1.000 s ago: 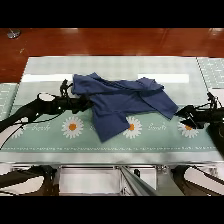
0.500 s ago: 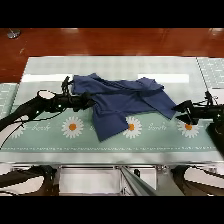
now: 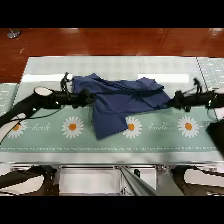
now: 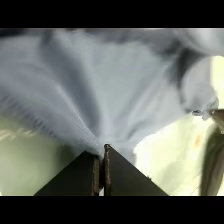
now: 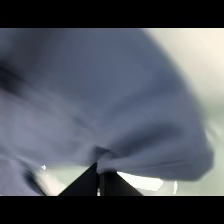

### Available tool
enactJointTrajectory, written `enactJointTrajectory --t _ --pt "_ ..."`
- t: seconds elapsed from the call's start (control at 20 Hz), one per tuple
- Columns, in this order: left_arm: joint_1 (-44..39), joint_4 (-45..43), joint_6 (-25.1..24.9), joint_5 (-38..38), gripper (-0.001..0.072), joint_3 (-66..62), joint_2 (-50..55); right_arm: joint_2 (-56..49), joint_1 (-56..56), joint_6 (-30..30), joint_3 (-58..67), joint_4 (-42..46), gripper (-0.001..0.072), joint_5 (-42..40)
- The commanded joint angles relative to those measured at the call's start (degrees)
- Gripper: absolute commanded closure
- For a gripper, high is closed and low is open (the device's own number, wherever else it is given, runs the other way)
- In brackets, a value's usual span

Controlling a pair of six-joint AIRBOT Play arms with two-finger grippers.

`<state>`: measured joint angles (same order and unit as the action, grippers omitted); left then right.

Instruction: Fold the shirts.

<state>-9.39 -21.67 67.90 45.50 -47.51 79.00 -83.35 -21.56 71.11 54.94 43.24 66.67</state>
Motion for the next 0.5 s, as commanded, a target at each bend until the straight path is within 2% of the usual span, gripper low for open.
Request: enactJointTrajectory --t 0.0,0.3,0.35,0.45 --pt "4.5 0.1 0.1 4.7 0.0683 -8.2 -3.0 2.2 1.4 3.5 15.8 -0.8 0.0692 5.9" --pt "13.1 -0.8 1.0 10.0 0.0683 -39.2 -11.5 5.9 1.5 13.1 60.6 -1.0 0.0692 6.4" --pt "14.5 -3.1 3.1 11.2 0.0683 -43.5 -13.2 6.8 1.5 14.7 66.5 0.4 0.0692 6.3" --pt "17.3 -9.1 6.7 13.9 0.0684 -51.5 -17.0 11.8 1.5 15.8 69.2 1.9 0.0691 4.3"
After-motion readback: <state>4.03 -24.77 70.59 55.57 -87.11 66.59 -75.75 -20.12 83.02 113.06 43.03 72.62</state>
